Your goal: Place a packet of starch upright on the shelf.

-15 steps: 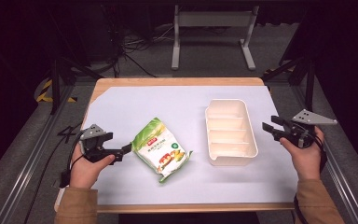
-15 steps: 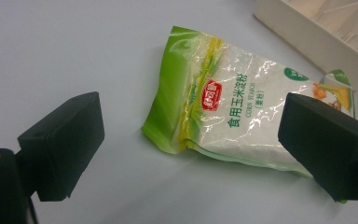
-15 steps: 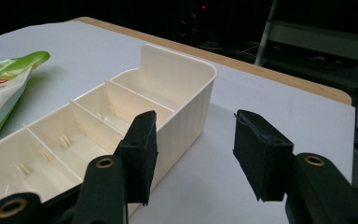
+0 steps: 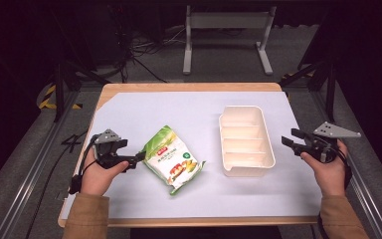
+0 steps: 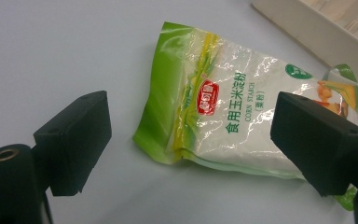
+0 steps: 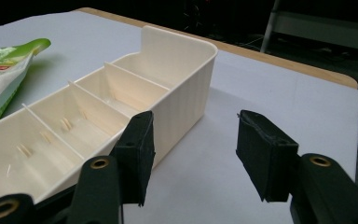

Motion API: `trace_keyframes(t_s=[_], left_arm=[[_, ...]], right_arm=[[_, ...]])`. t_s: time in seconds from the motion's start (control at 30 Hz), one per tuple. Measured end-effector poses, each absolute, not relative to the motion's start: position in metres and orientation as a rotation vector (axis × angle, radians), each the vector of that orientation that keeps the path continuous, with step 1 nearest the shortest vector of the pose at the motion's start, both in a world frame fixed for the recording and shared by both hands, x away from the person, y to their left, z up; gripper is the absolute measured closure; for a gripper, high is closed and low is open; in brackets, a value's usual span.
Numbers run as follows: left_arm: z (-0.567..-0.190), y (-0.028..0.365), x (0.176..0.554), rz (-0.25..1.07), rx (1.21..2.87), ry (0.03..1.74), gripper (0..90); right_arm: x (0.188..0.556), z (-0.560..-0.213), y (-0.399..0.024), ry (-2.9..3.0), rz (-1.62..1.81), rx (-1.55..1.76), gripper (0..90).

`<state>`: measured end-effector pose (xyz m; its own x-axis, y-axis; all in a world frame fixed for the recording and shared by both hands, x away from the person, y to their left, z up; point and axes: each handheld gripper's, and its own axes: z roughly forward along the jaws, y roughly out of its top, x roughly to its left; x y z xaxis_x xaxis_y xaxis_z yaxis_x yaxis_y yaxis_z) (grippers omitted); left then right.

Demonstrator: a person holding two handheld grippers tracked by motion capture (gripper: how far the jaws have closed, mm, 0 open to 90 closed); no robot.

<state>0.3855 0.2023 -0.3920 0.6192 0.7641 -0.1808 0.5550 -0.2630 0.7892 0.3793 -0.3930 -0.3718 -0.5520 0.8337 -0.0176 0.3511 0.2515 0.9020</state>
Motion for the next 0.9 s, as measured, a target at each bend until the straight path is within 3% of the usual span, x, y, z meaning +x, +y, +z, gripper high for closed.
trace_keyframes(t_s=[0.57, 0.9], left_arm=[[-0.425, 0.18, 0.419, 0.158, 1.946, 1.097, 13.8], [-0.437, 0.172, 0.424, 0.094, 2.029, 1.116, 13.7]], right_arm=[[0.364, -0.384, -0.409, 2.028, 1.212, 1.137, 43.2], [0.366, -0.388, -0.407, 2.042, 1.202, 1.142, 42.3]])
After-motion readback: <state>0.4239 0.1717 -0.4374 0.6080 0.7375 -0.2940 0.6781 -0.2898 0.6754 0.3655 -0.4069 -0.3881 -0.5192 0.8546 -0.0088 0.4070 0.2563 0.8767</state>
